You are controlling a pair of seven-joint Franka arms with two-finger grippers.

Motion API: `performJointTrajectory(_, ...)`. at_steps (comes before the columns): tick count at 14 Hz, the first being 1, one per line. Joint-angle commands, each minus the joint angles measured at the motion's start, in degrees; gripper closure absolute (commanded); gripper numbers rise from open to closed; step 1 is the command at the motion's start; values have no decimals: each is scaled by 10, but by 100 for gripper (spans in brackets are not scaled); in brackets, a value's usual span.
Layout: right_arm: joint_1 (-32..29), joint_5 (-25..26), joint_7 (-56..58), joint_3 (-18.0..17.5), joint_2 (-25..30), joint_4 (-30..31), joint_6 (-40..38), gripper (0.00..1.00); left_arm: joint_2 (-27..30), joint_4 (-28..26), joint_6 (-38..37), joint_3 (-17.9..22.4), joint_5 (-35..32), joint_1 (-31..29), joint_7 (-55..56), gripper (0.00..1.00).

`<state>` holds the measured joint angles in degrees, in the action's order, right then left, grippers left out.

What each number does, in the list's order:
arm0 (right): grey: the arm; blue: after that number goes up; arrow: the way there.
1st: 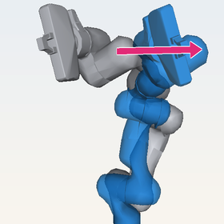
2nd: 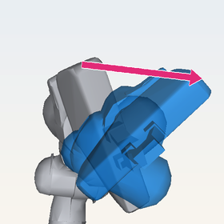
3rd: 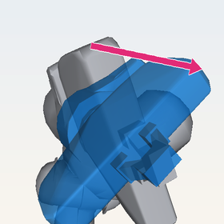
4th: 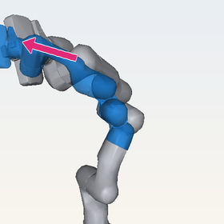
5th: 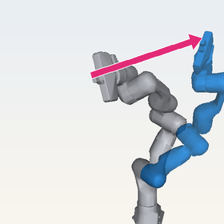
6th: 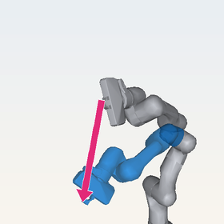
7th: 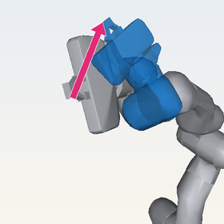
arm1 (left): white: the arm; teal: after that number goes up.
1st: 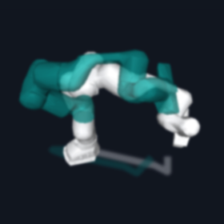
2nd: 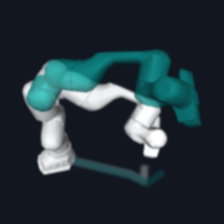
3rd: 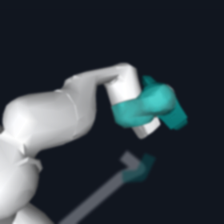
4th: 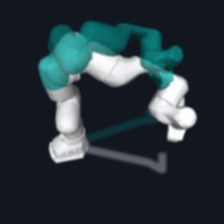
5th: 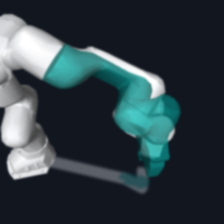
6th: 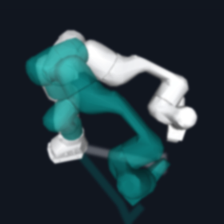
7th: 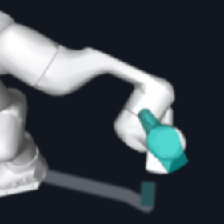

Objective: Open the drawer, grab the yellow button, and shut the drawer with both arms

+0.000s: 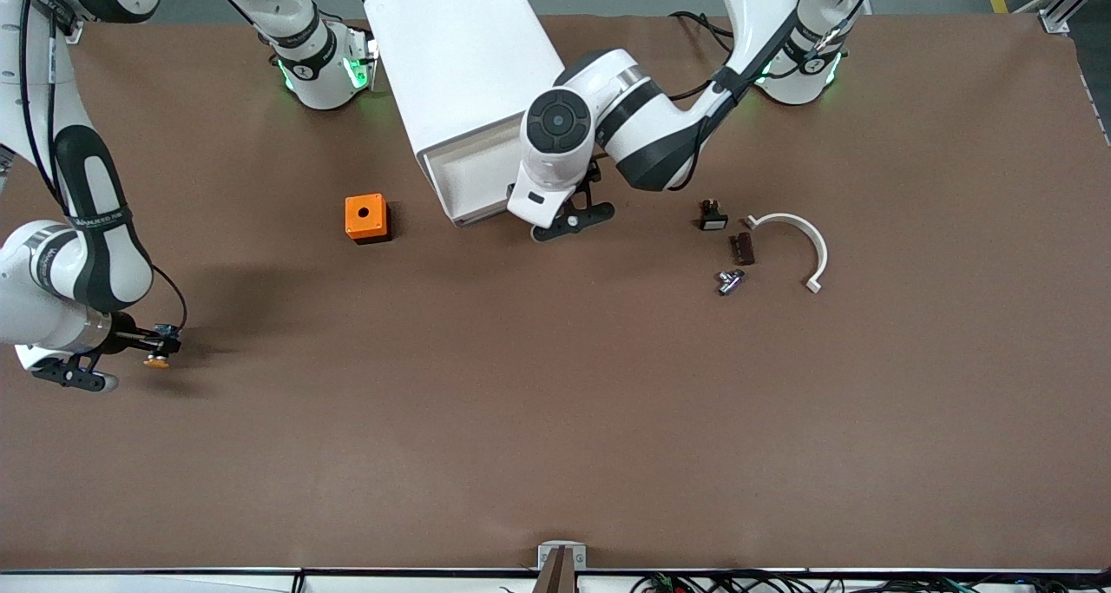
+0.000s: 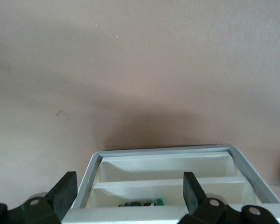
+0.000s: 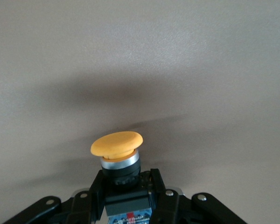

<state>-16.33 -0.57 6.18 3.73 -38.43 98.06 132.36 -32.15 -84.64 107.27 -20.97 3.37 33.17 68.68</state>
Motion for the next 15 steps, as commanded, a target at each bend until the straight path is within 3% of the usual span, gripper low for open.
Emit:
performJointTrajectory(1, -12, 0, 11, -11, -10, -8, 4, 89, 9, -19, 4, -2, -4, 17, 0, 0)
performJointTrajectory(2, -11, 0, 10, -11, -10, -8, 4, 40, 10, -20, 4, -2, -4, 22, 0, 0)
performJointTrajectory(3, -11, 0, 9, -11, -11, -9, 4, 0, 10, -20, 4, -2, -4, 23, 0, 0)
performJointTrajectory(10, -2, 5, 9, -11, 2, -13, -10, 0, 9, -19, 4, -2, -4, 51, 0, 0)
performJointTrajectory(15, 24, 7, 2, -12, 48, -54, -121, 0, 3, -19, 4, -2, -4, 71, 0, 0)
